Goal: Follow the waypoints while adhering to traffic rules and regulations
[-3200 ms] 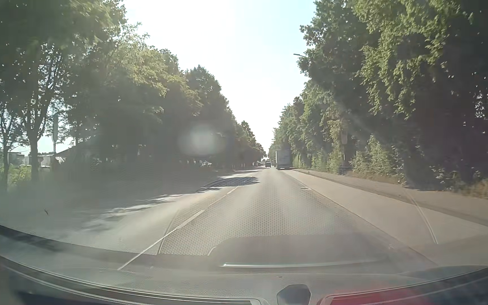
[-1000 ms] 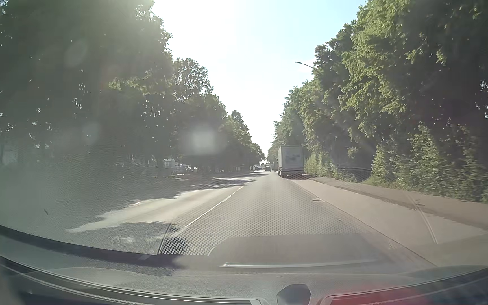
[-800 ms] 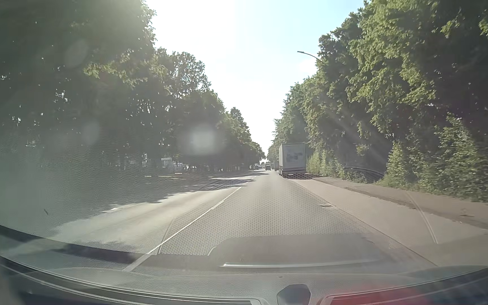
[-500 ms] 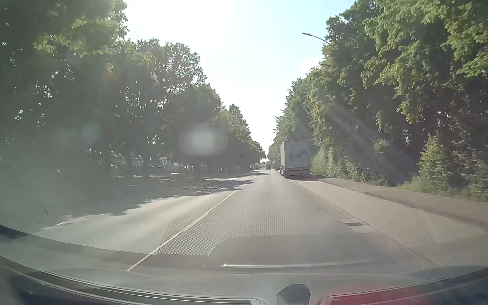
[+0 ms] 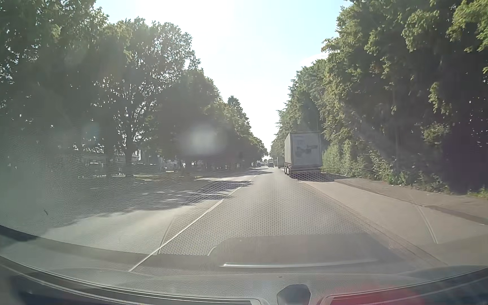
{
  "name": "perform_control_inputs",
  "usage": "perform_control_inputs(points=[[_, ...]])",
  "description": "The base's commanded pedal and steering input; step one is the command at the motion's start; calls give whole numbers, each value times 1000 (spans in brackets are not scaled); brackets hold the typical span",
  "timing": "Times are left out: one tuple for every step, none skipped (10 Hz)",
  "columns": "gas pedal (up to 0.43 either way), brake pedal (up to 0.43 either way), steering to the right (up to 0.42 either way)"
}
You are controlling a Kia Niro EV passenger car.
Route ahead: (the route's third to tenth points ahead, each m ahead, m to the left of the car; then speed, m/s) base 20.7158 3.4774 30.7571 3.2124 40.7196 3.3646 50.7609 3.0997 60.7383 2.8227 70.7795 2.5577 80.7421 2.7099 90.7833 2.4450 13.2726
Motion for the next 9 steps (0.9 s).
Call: perform_control_inputs(points=[[150, 6, -2], [150, 6, -2], [157, 6, 0], [157, 6, 3], [157, 6, 4], [157, 6, 4], [157, 6, 4], [157, 6, 4], [157, 6, 4]])
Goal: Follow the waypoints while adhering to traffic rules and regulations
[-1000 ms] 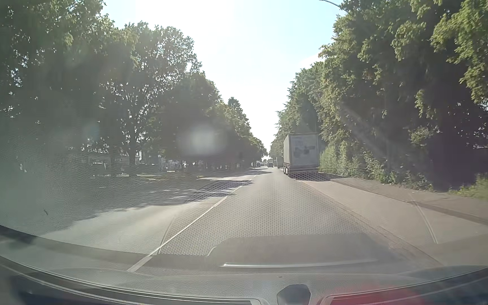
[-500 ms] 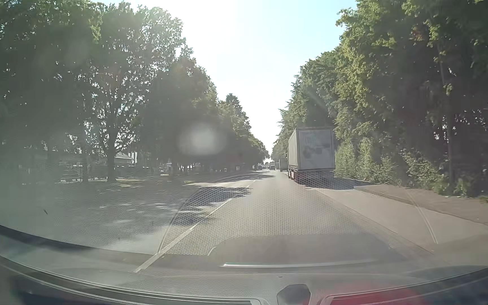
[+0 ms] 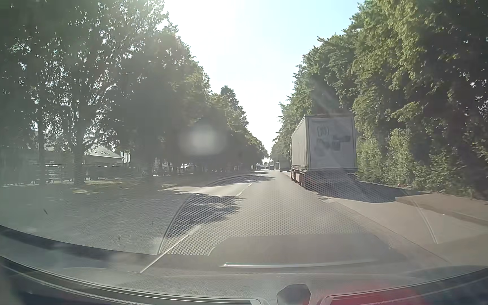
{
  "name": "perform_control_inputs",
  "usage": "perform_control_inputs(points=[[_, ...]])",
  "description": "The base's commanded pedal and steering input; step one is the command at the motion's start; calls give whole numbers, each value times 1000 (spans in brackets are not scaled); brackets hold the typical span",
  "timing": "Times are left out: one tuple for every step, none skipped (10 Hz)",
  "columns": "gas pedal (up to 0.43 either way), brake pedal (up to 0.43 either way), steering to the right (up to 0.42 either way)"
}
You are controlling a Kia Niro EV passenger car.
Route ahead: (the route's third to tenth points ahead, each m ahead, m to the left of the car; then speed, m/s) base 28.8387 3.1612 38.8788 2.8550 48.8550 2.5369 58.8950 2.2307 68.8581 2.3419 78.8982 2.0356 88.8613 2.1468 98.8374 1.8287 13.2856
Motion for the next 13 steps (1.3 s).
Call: perform_control_inputs(points=[[157, 6, 4], [157, 6, 3], [157, 6, 3], [157, 6, 4], [157, 6, 4], [157, 6, 5], [157, 6, 5], [157, 6, 5], [157, 6, 5], [157, 6, 5], [157, 6, 6], [157, 6, 5], [157, 6, 6]])
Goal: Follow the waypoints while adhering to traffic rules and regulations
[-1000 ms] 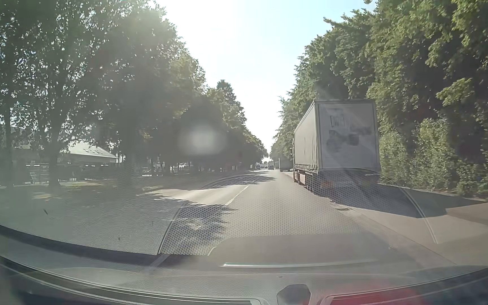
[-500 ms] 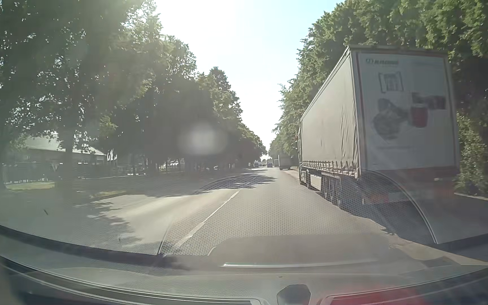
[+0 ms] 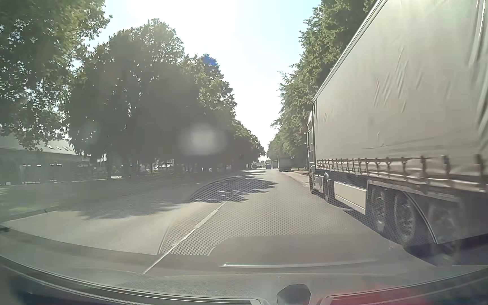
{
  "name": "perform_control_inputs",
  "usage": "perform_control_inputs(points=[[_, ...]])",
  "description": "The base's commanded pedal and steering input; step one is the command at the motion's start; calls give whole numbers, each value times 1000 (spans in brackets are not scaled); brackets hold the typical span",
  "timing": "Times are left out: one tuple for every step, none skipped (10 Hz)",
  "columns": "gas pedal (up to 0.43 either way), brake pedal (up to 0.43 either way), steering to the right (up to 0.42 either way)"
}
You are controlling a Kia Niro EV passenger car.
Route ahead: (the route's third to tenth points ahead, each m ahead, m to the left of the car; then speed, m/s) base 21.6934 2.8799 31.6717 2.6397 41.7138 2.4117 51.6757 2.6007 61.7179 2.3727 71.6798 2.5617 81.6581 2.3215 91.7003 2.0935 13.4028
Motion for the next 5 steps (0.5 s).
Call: perform_control_inputs(points=[[157, 6, 5], [157, 6, 5], [157, 6, 5], [157, 6, 5], [157, 6, 5]])
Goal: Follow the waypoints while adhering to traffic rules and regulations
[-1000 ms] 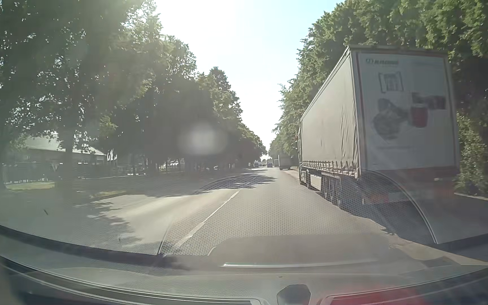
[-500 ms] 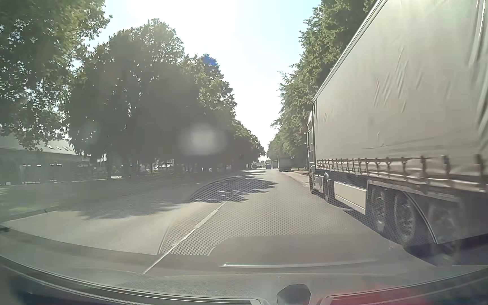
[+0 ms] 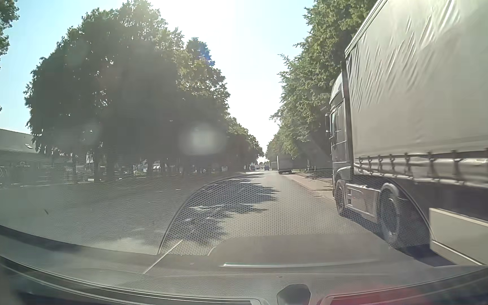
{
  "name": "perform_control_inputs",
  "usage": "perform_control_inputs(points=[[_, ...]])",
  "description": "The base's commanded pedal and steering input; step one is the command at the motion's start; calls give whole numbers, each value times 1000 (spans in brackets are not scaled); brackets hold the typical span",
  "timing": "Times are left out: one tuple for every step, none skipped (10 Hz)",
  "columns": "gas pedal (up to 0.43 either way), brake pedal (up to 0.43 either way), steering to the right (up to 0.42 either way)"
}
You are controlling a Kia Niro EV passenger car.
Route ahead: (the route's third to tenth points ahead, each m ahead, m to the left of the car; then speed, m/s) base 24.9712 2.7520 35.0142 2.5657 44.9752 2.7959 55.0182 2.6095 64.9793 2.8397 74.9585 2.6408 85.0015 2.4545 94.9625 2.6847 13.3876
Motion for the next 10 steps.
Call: perform_control_inputs(points=[[157, 6, 5], [157, 6, 5], [157, 6, 5], [157, 6, 5], [157, 6, 5], [150, 6, 5], [150, 6, 5], [138, 6, 4], [130, 6, 4], [130, 6, 3]])
